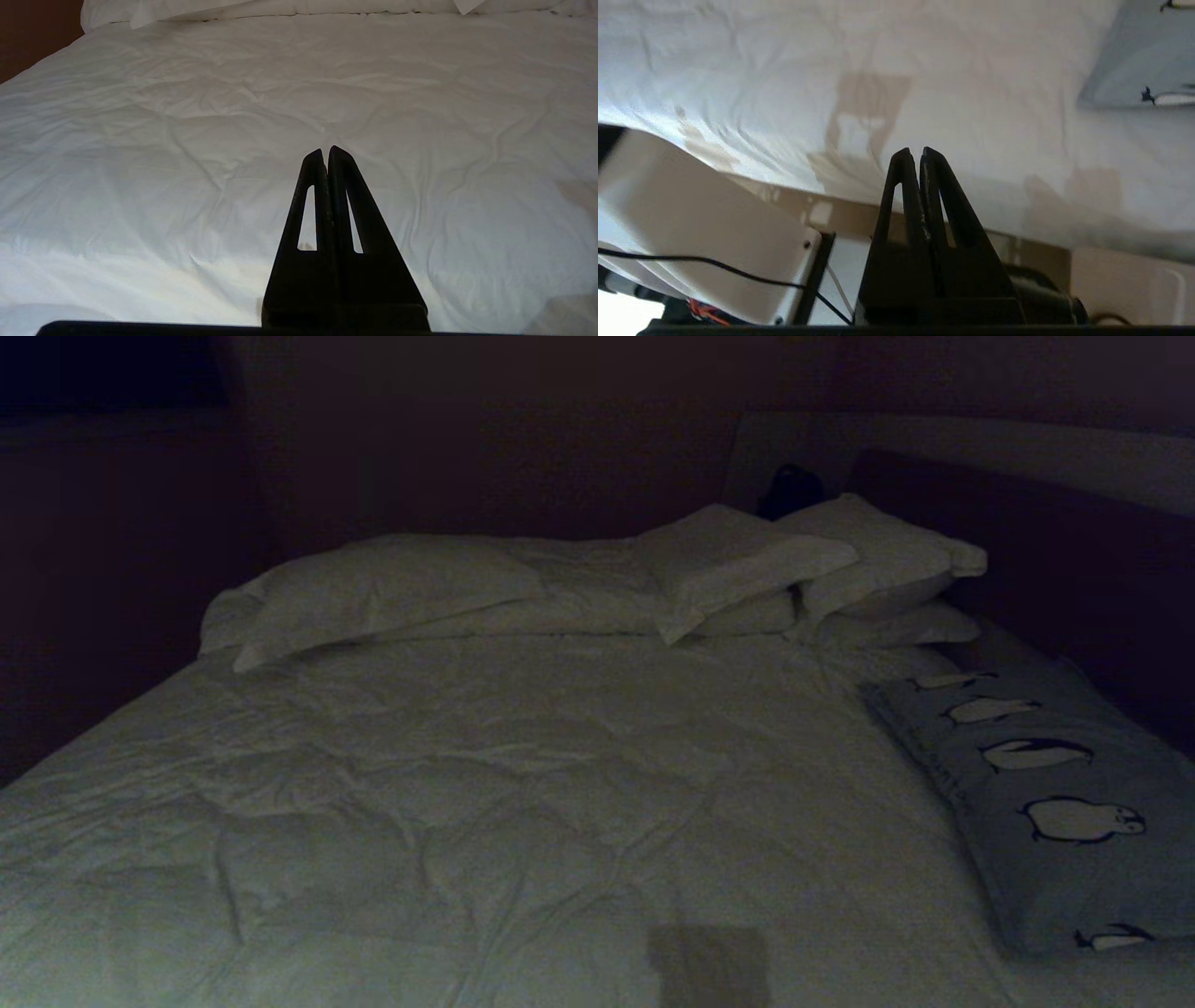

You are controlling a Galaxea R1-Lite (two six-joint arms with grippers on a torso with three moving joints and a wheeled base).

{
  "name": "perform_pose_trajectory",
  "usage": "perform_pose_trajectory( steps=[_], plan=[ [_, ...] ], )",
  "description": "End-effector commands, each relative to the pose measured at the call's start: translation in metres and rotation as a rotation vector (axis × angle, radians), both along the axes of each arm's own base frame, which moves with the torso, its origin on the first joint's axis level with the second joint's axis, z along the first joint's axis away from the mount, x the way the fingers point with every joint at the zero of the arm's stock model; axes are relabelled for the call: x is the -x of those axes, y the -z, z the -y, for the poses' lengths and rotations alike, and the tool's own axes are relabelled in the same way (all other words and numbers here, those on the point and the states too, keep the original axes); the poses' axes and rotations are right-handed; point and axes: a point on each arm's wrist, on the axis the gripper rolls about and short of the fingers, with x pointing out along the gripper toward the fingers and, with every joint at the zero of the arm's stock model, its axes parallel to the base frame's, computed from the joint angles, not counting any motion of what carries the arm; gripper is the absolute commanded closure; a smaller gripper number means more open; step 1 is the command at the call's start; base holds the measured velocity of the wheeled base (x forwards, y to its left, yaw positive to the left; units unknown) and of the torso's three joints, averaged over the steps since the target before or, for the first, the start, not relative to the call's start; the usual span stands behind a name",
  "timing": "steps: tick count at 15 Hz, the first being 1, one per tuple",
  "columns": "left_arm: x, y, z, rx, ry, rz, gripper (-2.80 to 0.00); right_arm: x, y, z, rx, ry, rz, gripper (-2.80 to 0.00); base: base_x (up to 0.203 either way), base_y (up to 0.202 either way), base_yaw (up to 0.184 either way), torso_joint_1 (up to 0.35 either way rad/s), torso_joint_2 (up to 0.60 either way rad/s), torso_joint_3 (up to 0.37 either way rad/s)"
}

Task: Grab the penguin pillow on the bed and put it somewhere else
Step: Pick up the pillow

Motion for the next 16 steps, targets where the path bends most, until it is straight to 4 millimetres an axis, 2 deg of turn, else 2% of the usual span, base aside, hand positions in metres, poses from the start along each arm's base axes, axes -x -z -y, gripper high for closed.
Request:
perform_pose_trajectory(
  steps=[1,3,5,7,11,16],
  plan=[
    [0.000,0.000,0.000,0.000,-0.001,0.000,0.00,0.000,-0.003,0.003,-0.016,-0.028,0.029,0.00,0.000,0.000,0.000,0.000,0.00,0.000],
    [0.000,0.000,0.000,0.000,-0.001,0.000,0.00,0.006,-0.004,0.011,-0.021,-0.087,0.063,0.00,0.000,0.000,0.000,0.000,0.00,0.000],
    [0.000,0.000,0.000,0.000,0.001,0.000,0.00,0.008,0.002,0.012,-0.038,-0.062,0.069,0.00,0.000,0.000,0.000,0.000,0.00,0.000],
    [0.000,0.000,0.000,0.000,-0.001,0.000,0.00,0.005,0.009,0.013,-0.015,0.026,0.139,0.00,0.000,0.000,0.000,0.000,0.00,0.000],
    [0.000,0.000,0.000,0.000,-0.001,0.000,0.00,-0.008,0.024,0.017,0.036,0.272,0.405,0.00,0.000,0.000,0.000,0.000,0.00,0.000],
    [0.000,0.000,0.000,0.000,-0.001,0.000,0.00,-0.009,0.044,0.018,0.069,0.291,0.462,0.00,0.000,0.000,0.000,0.000,0.00,0.000]
  ],
)
